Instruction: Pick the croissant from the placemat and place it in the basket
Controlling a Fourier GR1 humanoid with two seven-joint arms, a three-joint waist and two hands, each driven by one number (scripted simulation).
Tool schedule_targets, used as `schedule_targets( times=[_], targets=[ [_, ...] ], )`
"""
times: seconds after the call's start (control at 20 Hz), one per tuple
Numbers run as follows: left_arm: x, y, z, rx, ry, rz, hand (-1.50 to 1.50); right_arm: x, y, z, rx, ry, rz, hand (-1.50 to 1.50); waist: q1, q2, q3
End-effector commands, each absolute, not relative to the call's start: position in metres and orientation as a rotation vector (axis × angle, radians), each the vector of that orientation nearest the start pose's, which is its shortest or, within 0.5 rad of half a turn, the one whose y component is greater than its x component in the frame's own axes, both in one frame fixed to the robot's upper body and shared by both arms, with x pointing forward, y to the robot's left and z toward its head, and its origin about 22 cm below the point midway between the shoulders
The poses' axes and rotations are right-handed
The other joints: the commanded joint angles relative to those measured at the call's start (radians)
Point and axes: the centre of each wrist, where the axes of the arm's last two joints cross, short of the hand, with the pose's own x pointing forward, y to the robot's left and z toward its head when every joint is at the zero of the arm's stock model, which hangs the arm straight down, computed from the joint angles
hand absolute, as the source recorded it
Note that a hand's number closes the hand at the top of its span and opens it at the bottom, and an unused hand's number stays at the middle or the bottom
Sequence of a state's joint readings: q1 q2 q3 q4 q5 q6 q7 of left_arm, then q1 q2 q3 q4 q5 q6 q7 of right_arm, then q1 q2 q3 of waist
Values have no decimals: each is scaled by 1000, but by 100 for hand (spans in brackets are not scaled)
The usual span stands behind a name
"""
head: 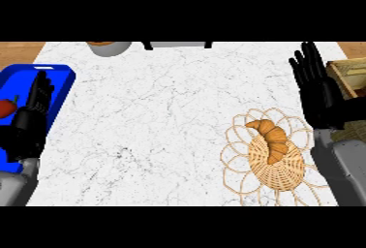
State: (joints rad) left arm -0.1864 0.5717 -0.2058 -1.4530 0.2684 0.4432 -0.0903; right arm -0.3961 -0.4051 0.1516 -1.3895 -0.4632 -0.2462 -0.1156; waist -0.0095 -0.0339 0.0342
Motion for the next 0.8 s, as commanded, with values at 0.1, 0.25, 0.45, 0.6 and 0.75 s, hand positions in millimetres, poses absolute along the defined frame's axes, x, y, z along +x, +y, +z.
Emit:
schedule_targets(
  times=[0.1,0.25,0.45,0.6,0.75],
  targets=[
    [263,268,61,329,-1728,-26,0,302,-292,86,-7,-1856,43,150,6,27,-33],
    [252,261,47,213,-1724,73,0,275,-323,115,-41,-1856,179,150,-16,21,-35],
    [244,246,24,105,-1663,57,0,247,-228,57,20,-1895,581,-150,6,27,-38],
    [244,240,39,102,-1665,60,0,229,-188,45,-174,-1890,335,-150,3,24,-36],
    [245,240,35,108,-1655,48,0,239,-212,59,-460,-1812,341,-150,-12,22,-39]
  ],
)
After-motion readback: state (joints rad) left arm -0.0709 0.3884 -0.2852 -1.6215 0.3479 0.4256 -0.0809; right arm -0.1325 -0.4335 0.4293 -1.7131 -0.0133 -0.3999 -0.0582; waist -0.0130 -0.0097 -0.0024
